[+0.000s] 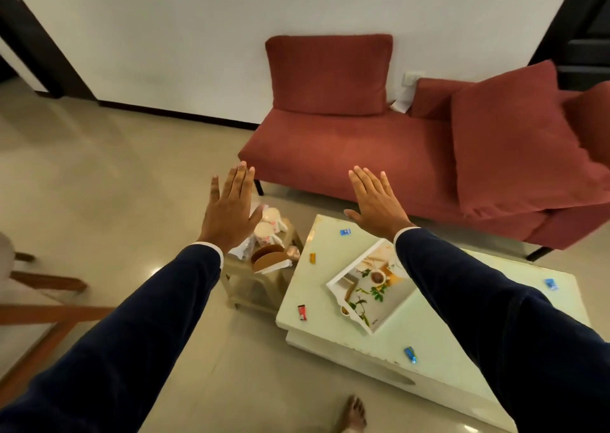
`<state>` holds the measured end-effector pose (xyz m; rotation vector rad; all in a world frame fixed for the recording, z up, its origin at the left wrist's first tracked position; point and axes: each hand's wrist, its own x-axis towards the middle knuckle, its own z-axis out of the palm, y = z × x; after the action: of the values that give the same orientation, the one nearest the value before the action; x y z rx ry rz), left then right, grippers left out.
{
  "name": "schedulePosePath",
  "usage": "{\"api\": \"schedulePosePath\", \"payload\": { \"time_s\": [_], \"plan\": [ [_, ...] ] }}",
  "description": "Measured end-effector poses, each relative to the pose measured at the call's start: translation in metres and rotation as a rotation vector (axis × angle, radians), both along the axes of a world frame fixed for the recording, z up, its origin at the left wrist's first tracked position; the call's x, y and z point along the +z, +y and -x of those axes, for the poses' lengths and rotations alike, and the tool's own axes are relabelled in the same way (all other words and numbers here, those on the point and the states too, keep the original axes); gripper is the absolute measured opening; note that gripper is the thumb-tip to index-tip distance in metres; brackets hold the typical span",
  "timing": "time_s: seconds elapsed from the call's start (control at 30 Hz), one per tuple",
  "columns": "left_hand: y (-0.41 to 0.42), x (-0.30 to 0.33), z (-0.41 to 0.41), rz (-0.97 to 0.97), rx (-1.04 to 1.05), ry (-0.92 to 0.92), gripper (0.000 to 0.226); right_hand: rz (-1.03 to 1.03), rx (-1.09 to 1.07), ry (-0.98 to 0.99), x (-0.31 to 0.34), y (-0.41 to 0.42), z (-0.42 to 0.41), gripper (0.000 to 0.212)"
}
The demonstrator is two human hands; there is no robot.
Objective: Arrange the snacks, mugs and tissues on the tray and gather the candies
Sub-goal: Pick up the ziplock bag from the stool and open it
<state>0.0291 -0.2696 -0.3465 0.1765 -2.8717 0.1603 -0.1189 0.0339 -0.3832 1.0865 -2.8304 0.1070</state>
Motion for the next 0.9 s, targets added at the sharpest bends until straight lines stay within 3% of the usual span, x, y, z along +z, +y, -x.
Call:
{"api": "schedulePosePath", "payload": {
  "time_s": [0.33, 0.57, 0.8, 0.9],
  "plan": [
    [-0.073, -0.042, 0.011, -0.057, 0.217, -0.148, 0.072, -0.069, 0.175, -0.124, -0.043, -0.104, 0.049, 0.085],
    [-0.147, -0.101, 0.040, -0.116, 0.235, -0.375, 0.066, -0.122, 0.217, -0.194, -0.086, -0.191, 0.070, 0.082],
    [-0.246, -0.184, 0.092, -0.298, 0.219, -0.522, 0.063, -0.149, 0.143, -0.348, -0.145, -0.296, 0.084, 0.078],
    [-0.288, -0.226, 0.113, -0.556, 0.290, -0.615, 0.060, -0.150, 0.100, -0.447, -0.180, -0.342, 0.085, 0.078]
  ]
}}
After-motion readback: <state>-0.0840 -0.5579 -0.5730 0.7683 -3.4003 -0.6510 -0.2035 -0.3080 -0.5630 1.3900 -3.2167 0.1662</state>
